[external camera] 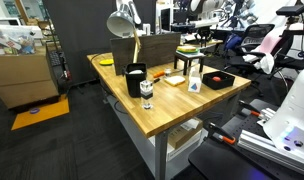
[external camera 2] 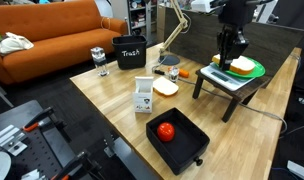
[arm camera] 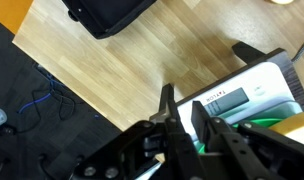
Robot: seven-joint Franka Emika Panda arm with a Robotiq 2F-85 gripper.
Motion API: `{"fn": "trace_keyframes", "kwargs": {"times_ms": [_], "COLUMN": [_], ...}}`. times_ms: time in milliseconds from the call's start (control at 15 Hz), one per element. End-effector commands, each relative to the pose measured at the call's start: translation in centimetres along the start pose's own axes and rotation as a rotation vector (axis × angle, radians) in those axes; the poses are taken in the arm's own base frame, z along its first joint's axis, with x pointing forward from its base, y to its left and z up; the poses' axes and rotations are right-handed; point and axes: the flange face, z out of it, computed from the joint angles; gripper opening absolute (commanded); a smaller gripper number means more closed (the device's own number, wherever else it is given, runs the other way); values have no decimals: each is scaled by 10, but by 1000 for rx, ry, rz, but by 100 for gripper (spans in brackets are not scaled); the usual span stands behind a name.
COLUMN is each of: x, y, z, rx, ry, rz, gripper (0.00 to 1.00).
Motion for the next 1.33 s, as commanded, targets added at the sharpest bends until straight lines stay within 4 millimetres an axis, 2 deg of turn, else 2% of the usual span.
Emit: {"fn": "trace_keyframes", "kwargs": {"times_ms": [0, 400, 933, 1267], "x": [11, 20, 38, 45], "y": [-4, -14, -14, -20], "z": [3, 12, 32, 31], "rx": [-6, -28, -58, -52], "ry": [-19, 5, -3, -6], "rz": [-14, -38, 8, 5], "gripper": [0, 0, 0, 0]}}
